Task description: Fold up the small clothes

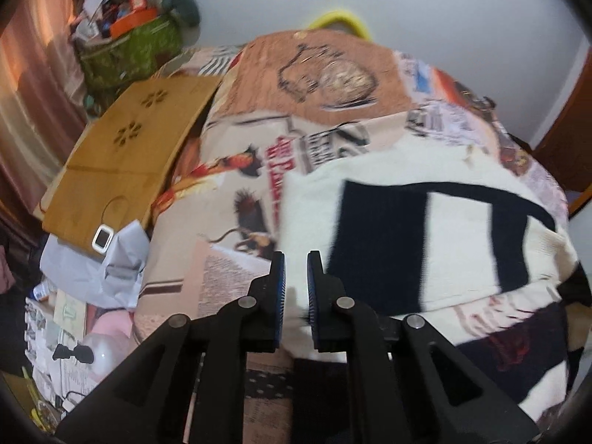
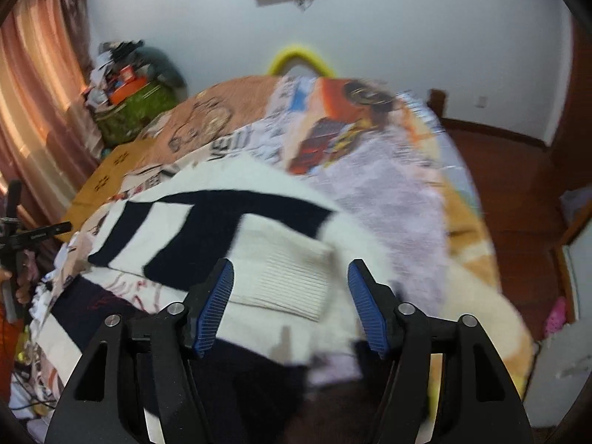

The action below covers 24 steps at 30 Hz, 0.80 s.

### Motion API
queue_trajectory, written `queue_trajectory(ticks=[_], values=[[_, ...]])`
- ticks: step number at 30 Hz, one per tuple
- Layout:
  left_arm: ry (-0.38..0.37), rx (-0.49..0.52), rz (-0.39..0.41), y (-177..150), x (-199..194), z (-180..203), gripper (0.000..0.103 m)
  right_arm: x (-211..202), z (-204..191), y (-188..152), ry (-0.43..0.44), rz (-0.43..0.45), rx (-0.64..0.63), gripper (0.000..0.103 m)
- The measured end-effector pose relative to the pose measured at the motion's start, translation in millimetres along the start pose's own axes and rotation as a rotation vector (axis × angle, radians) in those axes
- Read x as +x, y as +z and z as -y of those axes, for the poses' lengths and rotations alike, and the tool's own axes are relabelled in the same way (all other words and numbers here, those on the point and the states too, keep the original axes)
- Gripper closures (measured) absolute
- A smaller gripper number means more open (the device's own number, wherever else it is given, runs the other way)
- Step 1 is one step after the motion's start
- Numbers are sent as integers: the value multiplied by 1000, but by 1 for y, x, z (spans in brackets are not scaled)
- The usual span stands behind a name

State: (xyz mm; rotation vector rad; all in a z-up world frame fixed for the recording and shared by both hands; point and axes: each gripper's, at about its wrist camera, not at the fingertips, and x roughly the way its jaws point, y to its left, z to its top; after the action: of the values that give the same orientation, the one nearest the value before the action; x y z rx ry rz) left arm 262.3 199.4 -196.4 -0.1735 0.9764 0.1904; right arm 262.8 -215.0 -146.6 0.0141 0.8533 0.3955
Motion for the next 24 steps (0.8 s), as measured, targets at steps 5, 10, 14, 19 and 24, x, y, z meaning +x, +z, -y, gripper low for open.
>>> queue_trajectory(ticks=[5,10,14,19,24], values=[[-35,66,35,-3,-12,38,55,-28,30,-25,-83,5,54,36],[-63,109,32,-12,-11,72,38,-29,56,-59,-103,-64,132,36],[-76,119,-1,-20,-3,87,38,-18,68,-84,-104,-125,171,36],[-95,112,-55,-32,10,97,38,-10,83,-99,-120,-141,224,69],[-84,131,-93,-45,21,100,38,-13,94,-86,-128,-100,259,94]])
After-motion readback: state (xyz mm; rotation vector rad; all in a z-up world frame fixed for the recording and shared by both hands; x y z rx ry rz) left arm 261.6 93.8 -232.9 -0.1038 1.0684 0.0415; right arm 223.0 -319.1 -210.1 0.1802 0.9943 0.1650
